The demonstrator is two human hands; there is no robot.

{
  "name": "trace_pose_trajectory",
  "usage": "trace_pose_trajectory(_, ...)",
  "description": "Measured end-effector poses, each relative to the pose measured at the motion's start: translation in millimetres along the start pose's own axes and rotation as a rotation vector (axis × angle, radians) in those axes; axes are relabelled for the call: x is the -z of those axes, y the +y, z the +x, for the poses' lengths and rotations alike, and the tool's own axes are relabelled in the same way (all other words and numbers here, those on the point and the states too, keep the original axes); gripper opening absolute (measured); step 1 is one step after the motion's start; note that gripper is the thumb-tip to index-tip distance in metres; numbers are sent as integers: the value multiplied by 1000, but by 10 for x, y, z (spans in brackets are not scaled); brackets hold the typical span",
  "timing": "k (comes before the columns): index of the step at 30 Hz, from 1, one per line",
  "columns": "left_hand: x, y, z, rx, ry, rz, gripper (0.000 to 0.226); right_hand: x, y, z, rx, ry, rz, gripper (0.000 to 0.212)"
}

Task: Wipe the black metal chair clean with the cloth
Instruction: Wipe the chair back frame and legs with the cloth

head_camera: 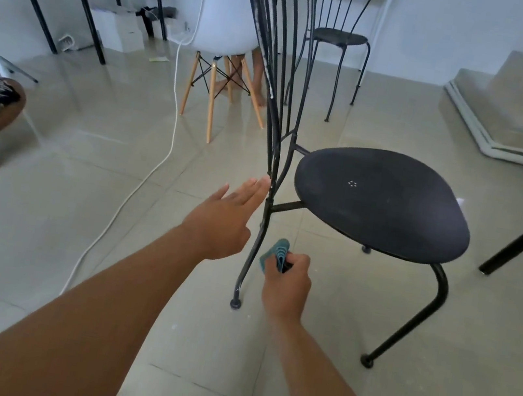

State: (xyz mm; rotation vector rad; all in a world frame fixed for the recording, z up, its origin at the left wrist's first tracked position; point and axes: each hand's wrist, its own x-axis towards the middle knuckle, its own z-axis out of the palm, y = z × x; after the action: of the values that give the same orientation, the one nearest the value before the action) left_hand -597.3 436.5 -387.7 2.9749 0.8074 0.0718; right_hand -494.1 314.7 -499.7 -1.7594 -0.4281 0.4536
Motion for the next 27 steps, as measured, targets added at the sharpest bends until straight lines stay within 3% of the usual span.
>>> trace_pose_trajectory(6,-216,-60,-110,-18,0,285,85,-220,67,207,25,-41,-26,27)
trace_pose_trajectory(10,-179,-150,-141,-289,116,404,74,-280,219,225,30,-146,-67,28)
trace_pose_trajectory(17,-212,-311,12,-360,44,513,103,-267,302,302,87,-261,-133,35)
trace_pose_trajectory(23,-301,-447,85,-398,75,524,107,-253,78,472,110,-119,56,27)
trace_pose_trajectory(27,-331,-427,74,-393,48,494,109,-345,255,492,129,-110,6,35)
